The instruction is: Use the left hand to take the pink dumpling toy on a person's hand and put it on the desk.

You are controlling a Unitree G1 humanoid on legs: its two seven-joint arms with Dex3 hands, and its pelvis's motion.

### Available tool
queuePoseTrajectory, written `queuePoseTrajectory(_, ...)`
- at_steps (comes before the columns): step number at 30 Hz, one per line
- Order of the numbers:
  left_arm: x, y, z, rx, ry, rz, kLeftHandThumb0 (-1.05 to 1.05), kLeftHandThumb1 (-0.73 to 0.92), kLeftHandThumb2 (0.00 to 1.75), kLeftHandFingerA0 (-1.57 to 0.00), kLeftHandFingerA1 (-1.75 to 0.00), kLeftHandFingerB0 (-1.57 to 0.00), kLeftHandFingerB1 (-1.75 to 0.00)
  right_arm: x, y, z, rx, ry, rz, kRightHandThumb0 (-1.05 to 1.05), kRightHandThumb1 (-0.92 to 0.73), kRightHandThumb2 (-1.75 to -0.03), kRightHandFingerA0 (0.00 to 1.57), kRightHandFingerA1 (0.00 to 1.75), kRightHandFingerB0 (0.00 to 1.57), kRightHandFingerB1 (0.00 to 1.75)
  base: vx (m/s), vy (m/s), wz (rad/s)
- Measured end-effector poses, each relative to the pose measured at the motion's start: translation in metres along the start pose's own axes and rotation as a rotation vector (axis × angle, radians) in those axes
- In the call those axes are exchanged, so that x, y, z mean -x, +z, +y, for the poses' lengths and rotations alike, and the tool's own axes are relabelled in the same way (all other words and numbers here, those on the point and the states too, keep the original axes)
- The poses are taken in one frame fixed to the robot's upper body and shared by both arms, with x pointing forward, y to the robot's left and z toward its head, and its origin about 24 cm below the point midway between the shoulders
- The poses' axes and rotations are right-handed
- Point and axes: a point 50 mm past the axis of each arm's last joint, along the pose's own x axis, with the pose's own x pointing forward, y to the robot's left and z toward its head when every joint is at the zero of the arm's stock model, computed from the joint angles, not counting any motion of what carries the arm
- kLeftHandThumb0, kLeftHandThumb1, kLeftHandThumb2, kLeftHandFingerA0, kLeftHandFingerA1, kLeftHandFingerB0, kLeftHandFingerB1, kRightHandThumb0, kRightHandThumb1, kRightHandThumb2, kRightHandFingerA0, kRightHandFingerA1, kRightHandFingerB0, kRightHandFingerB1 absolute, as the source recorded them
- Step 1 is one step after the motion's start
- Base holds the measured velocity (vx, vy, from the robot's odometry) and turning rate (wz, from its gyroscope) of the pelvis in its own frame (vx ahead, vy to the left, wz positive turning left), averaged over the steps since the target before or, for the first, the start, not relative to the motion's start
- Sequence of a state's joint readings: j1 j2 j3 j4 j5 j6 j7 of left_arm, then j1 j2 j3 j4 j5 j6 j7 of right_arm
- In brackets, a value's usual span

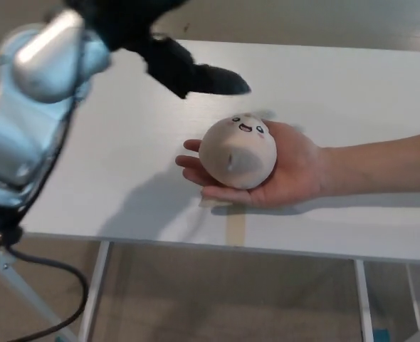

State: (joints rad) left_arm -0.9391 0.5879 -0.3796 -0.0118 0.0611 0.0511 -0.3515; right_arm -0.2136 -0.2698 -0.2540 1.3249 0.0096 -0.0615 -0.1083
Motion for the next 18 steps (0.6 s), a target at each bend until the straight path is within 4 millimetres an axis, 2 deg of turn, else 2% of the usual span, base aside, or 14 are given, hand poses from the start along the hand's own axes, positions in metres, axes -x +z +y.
queuePoseTrajectory(4,-0.018,-0.010,-0.024,-0.020,-0.118,0.097,-0.35,0.14,0.80,0.00,-0.49,0.00,-0.47,0.000,0.001,0.000,0.005,0.003,-0.002,-0.15,-0.67,-0.59,0.68,0.47,0.51,0.41,0.00,0.000,0.00)
queuePoseTrajectory(10,-0.030,-0.025,-0.061,-0.046,-0.249,0.226,-0.35,0.13,0.80,0.00,-0.49,0.00,-0.47,0.000,0.001,0.000,0.013,0.009,-0.005,-0.15,-0.67,-0.59,0.68,0.47,0.51,0.41,0.00,0.000,0.00)
queuePoseTrajectory(11,-0.031,-0.027,-0.066,-0.052,-0.268,0.249,-0.66,0.45,0.82,-0.05,-0.37,-0.09,-0.37,0.000,0.002,0.000,0.013,0.010,-0.005,-0.15,-0.67,-0.59,0.68,0.47,0.51,0.41,0.00,0.000,0.00)
queuePoseTrajectory(18,-0.032,-0.043,-0.085,-0.085,-0.347,0.382,-0.68,0.47,0.81,-0.03,-0.35,-0.10,-0.36,0.000,0.002,0.000,0.025,0.017,-0.009,-0.15,-0.67,-0.59,0.68,0.47,0.51,0.41,0.00,0.000,0.00)
